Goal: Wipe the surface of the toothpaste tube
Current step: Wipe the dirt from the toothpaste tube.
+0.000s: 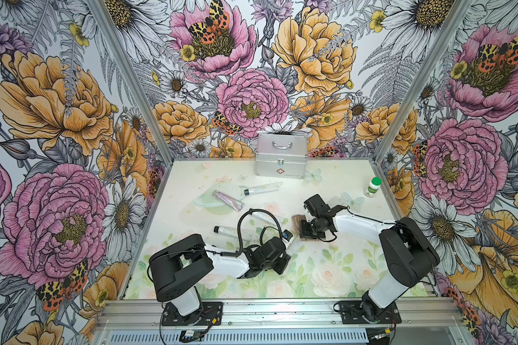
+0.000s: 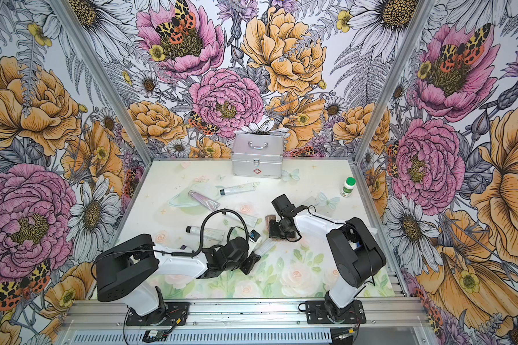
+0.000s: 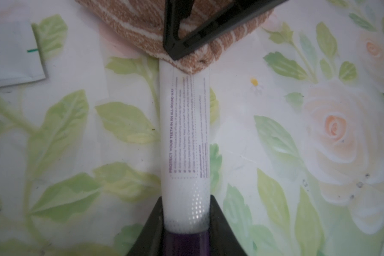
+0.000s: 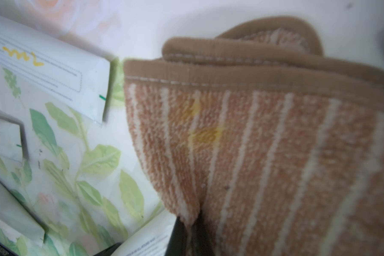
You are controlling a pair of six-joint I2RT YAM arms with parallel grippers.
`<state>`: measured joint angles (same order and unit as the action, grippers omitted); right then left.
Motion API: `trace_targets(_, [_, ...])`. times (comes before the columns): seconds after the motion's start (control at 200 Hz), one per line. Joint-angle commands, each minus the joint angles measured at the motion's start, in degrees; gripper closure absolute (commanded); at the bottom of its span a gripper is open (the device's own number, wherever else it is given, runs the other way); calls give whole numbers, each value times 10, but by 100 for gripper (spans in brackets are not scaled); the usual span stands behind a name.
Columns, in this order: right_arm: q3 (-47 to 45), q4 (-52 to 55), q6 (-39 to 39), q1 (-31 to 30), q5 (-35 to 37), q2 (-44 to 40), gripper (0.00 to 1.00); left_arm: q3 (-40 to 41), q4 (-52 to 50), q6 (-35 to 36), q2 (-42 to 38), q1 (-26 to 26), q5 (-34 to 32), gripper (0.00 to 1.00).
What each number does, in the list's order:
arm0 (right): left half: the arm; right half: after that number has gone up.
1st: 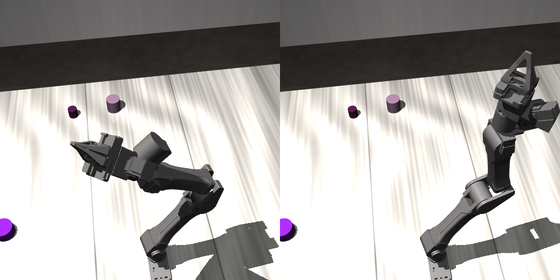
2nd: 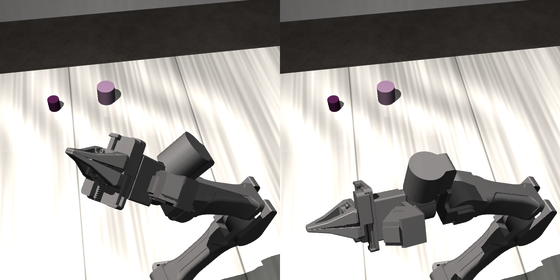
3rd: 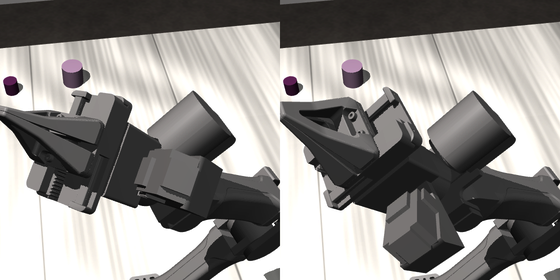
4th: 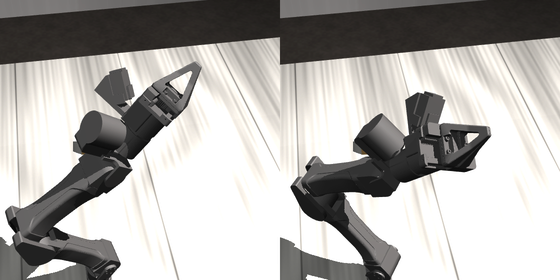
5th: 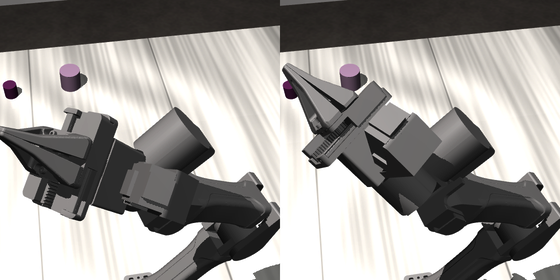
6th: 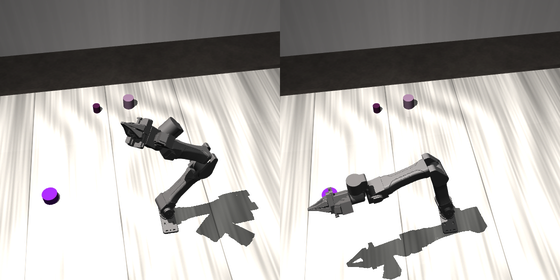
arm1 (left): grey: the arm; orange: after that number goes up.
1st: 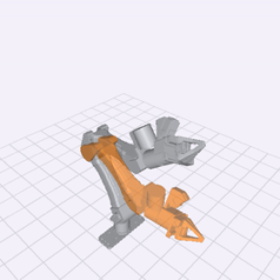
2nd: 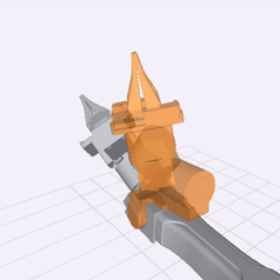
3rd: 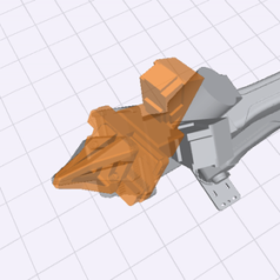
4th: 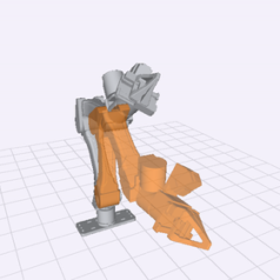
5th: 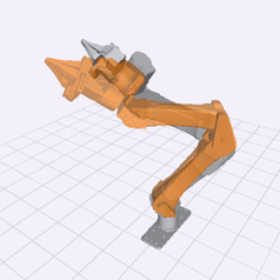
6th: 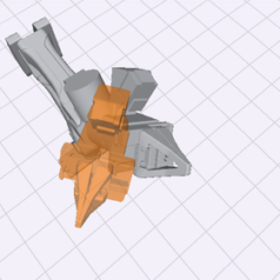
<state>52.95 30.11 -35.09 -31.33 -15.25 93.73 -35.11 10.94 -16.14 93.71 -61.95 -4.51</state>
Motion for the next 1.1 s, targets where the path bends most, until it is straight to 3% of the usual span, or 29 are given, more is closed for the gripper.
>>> trace_targets(0.0, [-28,16,-28,-31,-63,-19,100,10,-12,4,-7,8,-1,75])
trace_targets(0.19, [-57,1,-42,-48,-67,-30,100,8,-11,5,-6,7,-2,75])
trace_targets(0.646, [19,83,52,43,116,49,100,12,-12,4,-12,8,-1,75])
trace_targets(0.796, [20,81,48,42,89,40,100,13,-12,4,-12,8,-2,75])
trace_targets(1.096, [-6,50,-3,-25,-22,-16,100,11,-12,4,-13,9,-2,75])
